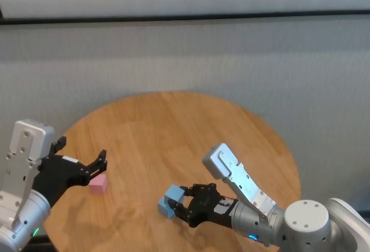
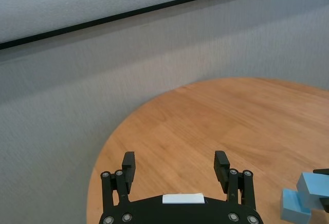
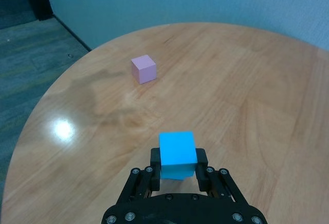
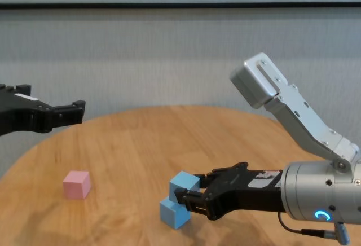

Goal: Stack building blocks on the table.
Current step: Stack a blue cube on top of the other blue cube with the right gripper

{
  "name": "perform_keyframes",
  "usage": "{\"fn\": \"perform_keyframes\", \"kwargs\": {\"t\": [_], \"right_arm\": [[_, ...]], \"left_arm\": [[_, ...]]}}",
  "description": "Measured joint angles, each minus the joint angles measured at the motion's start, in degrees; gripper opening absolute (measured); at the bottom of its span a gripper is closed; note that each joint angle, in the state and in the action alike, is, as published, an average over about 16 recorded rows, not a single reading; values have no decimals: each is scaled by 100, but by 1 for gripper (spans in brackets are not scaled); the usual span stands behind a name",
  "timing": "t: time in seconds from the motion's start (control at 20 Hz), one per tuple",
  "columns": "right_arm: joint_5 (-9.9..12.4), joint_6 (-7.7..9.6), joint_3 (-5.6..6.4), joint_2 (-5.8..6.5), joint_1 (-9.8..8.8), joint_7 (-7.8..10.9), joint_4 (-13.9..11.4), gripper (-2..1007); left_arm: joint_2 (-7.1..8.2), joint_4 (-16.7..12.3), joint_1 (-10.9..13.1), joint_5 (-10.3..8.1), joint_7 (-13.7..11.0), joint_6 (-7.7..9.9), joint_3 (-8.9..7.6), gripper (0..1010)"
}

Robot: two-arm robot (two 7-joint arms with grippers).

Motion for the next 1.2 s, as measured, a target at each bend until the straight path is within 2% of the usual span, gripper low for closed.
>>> {"fn": "perform_keyframes", "kwargs": {"t": [1.2], "right_arm": [[-6,98,-54,-169,169,10,291,378]], "left_arm": [[0,0,0,0,0,0,0,1003]]}}
